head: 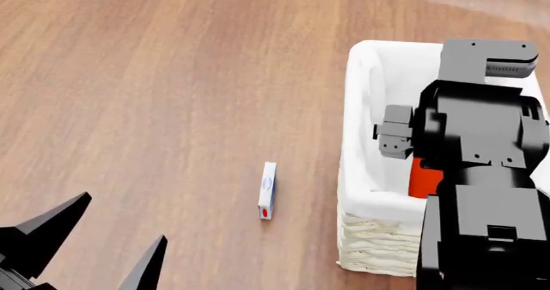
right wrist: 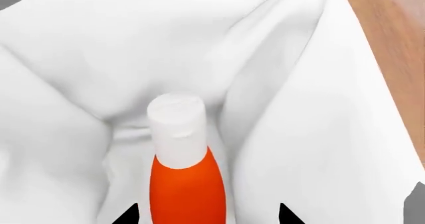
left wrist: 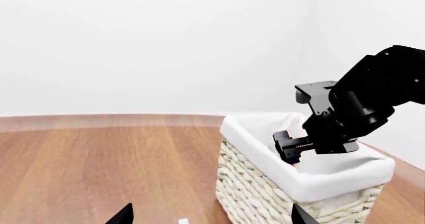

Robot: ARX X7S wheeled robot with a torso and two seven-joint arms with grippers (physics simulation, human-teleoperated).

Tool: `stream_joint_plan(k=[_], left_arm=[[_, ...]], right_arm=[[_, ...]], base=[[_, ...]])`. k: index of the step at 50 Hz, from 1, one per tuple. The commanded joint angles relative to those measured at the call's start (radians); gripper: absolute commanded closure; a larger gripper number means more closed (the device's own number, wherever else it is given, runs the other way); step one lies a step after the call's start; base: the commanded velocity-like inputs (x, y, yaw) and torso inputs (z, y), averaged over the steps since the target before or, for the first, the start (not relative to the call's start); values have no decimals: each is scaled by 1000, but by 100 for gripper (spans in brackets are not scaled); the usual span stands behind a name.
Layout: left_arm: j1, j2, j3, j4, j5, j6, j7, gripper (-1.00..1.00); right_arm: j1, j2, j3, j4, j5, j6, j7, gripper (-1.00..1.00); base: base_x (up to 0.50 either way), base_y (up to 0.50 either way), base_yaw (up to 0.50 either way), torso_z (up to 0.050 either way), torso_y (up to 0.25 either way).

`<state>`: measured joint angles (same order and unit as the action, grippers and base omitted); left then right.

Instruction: Pick up the ketchup, and put it in the basket.

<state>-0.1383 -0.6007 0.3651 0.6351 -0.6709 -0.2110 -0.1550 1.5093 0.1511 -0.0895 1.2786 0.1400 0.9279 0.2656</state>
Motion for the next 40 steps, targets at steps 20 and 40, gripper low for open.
stream_joint_plan(k=[20, 40], left_arm=[[3, -19, -7, 55, -16, -10, -26, -100], [3, -20, -1, 56, -17, -8, -26, -100]], right_arm=[[-162, 25, 2, -618, 28, 380, 20, -100], [-393, 71, 27, -1349, 111, 569, 25, -100]], base=[[0, 0, 0, 0, 0], [0, 0, 0, 0, 0]])
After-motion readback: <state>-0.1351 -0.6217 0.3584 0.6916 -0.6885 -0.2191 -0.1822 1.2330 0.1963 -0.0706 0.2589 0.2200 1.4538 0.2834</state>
